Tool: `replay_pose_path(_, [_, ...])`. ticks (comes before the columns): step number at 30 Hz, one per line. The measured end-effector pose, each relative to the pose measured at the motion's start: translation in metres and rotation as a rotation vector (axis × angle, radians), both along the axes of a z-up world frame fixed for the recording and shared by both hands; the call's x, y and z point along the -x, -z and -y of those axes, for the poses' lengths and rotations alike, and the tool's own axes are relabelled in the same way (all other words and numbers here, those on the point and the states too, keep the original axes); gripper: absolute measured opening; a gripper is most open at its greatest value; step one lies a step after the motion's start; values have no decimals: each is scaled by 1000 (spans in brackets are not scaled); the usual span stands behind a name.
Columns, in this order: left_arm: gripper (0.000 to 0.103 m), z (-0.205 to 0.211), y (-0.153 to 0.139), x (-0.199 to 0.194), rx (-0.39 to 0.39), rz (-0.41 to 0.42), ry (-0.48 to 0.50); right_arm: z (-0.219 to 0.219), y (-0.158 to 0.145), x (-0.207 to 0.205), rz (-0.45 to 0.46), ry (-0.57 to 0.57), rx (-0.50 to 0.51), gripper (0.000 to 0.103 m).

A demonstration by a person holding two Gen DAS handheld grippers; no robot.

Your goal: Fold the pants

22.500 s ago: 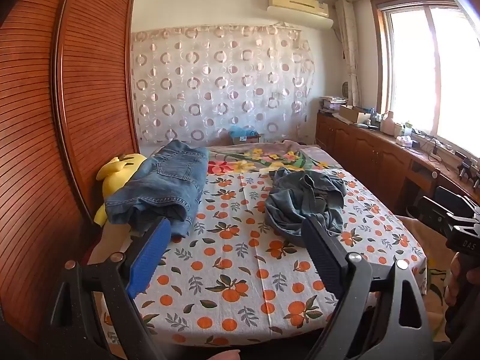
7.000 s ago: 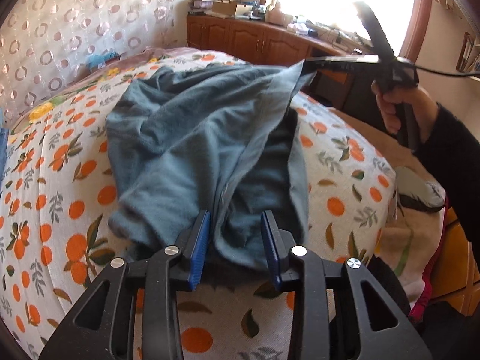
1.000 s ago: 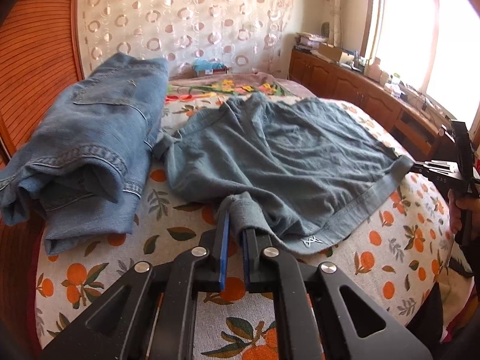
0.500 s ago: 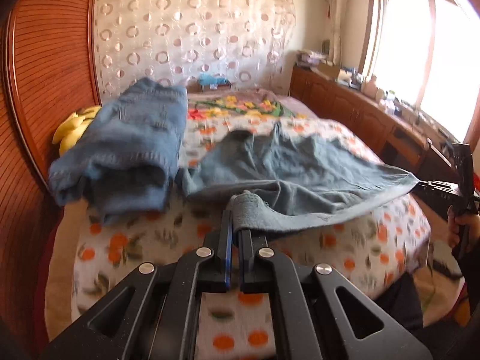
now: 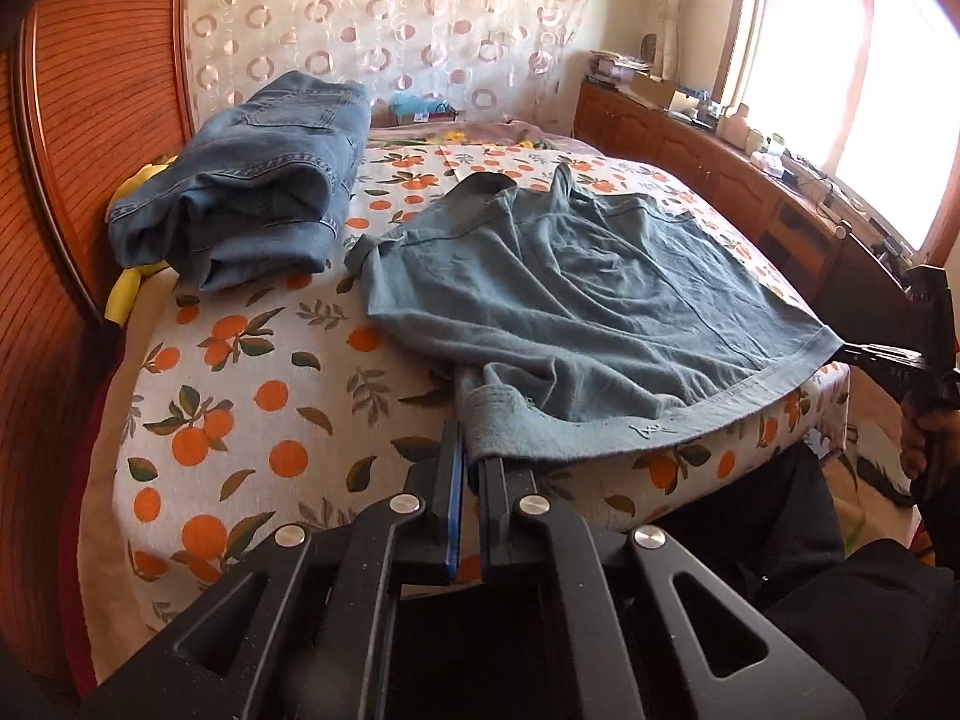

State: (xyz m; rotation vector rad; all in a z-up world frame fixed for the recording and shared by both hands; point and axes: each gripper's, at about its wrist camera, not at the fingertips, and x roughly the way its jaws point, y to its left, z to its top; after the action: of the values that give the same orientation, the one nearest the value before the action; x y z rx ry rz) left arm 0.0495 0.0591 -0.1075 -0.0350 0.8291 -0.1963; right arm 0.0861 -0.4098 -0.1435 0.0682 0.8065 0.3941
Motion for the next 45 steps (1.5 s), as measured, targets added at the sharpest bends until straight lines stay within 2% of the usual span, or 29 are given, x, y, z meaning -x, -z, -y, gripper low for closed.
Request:
replay_pose_path(6, [6,5,-1,18,-4,-11,22,-14,-16,9,16,8,8,4])
replay_pose_path(7, [7,4,1,19,-6,-19,26,-15,-16,11,16,6,11,7])
replay_pose_path(13, [20,-6,4,30,-43,-51,-15,-16,-24,20,32,1,59,9])
replay_pose_path(15, [27,-15,-1,32,-44,-42,-28,-14,-28,21,41,9,59,9])
replay_pose_path(18, [32,-23,-7,32,-47,-13,-51,-11,-35,23,61,26,66,9])
replay_pose_path(28, [34,-25,-17,-13,-40,43,-68,-20,-43,4,118,38,40,11])
replay_pose_path(30, [48,-21,-19,-23,-45,54,-53,-23,-41,-2,124,41,33,11])
replay_pose_path(37, [49,-19,-19,-55,-62,72,-32,-29,-38,-20,142,42,34,12])
replay_pose_path(39, [49,-19,-13,-71,-72,61,-31,-32,-38,-28,154,37,43,16])
replay_pose_path(41, [49,-19,-7,-85,-75,51,-25,-37,-38,-39,164,29,47,25])
replay_pose_path(45, [49,-19,7,-111,-93,34,-18,-50,-31,-66,167,6,61,30])
